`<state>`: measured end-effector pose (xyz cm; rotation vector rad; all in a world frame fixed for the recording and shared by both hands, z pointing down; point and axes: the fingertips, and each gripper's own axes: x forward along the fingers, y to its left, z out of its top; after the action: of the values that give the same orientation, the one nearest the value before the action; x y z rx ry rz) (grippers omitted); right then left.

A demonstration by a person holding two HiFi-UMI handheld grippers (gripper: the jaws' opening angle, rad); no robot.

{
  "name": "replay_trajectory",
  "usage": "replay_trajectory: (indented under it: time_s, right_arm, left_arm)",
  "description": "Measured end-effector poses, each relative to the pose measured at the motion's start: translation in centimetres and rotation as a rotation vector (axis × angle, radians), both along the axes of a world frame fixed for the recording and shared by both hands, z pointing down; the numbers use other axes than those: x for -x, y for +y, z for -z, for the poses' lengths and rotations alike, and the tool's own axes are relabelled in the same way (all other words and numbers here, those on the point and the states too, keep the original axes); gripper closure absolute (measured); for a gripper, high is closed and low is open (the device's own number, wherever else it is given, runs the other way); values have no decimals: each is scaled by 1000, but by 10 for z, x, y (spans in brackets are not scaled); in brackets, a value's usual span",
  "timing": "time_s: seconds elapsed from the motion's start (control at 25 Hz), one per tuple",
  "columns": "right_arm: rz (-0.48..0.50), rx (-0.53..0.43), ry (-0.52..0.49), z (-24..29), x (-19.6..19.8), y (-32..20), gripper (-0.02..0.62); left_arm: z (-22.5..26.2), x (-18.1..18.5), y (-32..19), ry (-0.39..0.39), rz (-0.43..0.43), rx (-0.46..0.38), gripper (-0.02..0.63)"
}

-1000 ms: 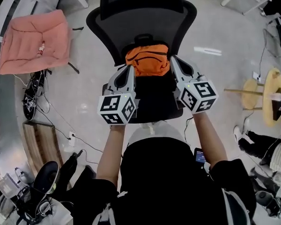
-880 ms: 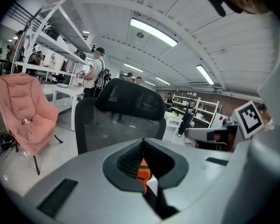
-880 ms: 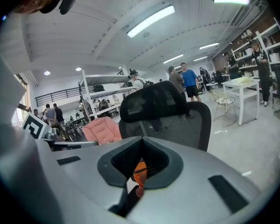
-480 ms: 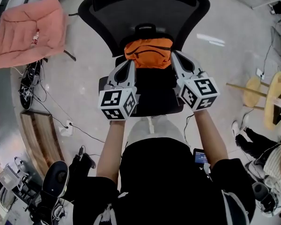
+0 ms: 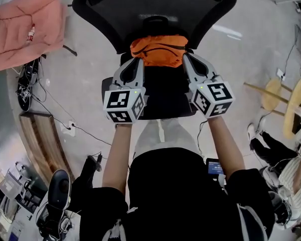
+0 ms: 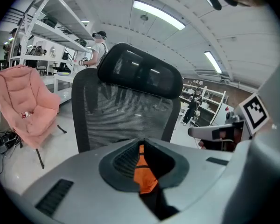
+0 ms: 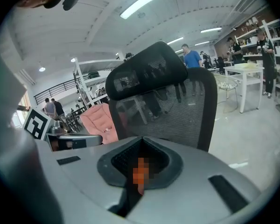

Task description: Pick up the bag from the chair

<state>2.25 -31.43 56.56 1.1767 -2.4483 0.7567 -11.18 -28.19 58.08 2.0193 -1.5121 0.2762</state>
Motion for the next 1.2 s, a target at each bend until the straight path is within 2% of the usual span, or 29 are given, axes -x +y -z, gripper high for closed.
replay_trajectory:
  time_s: [0.2,0.52,0.8,0.96,1.2]
  right_arm:
    - [17,34,11,-21,11,-6,595]
    - [27,81,22,-46,26,-14,595]
    - [42,119,30,-65,28,-13,595]
    - [46,140,37,-77,31,-15,595]
    - [51,155,44,-88,30,-17,595]
  left_arm:
    - [-23,7,-11,8,-14,31,589]
    - [-50,21,-19,0,-44,73,537]
    - [-74,16,-32,-5,-107,100,448]
    - [-87,18,-40,-50,-153,104,426]
    - [-103,13,-52,-181,-277,90,397]
